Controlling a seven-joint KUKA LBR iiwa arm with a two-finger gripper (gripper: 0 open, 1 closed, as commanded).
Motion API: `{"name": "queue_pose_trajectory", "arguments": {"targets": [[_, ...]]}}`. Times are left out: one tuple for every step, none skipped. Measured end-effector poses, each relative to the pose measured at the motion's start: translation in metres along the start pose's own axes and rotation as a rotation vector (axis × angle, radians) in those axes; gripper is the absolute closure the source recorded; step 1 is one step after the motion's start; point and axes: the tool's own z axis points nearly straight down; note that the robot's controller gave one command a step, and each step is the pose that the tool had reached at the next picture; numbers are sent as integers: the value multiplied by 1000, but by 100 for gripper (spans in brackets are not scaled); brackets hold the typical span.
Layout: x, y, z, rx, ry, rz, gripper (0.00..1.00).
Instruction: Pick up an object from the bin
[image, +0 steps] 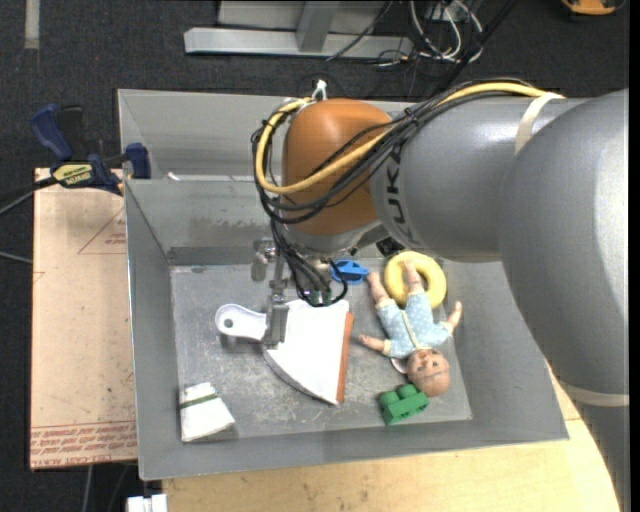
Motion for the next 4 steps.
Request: {"name": "queue_pose_trajectory", "arguments": {"targets": [[-2,-1,-5,-1,-7,3,0],[0,-1,64,-3,-7,74,0],[11,-8,88,-2,-3,302,0],[13,-11,57,-3,-8,131,0]]}}
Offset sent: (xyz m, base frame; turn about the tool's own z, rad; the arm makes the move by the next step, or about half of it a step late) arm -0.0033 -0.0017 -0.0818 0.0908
